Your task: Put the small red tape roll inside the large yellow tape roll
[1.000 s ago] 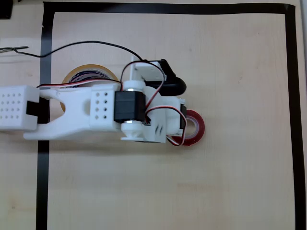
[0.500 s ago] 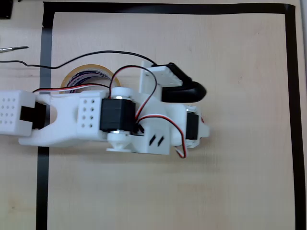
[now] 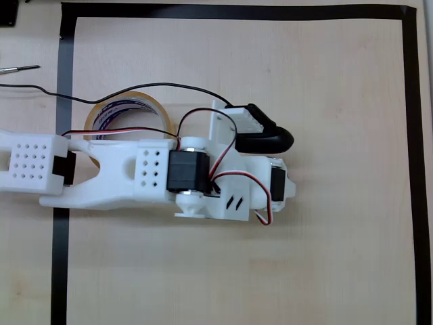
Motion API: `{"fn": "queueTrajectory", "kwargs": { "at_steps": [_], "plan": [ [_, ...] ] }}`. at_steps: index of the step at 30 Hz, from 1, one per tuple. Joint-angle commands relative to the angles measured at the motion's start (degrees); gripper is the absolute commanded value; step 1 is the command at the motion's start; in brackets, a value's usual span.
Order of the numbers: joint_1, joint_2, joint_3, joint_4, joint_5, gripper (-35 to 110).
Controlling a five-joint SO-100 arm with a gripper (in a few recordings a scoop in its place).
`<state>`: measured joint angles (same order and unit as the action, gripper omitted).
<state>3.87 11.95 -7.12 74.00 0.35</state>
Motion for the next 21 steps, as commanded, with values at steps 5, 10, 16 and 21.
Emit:
{"fn": "queueTrajectory", "kwargs": {
  "at_steps": [5, 10, 16, 21],
  "plan": [
    [3.25, 3.52, -4.39, 4.39, 0.18, 0],
    [3.16, 4.13, -6.59, 4.39, -0.18, 6],
    [2.02, 9.93, -6.59, 6.5, -0.26, 28],
    [0.0, 15.91, -5.98, 14.33, -0.26, 28]
  ]
}}
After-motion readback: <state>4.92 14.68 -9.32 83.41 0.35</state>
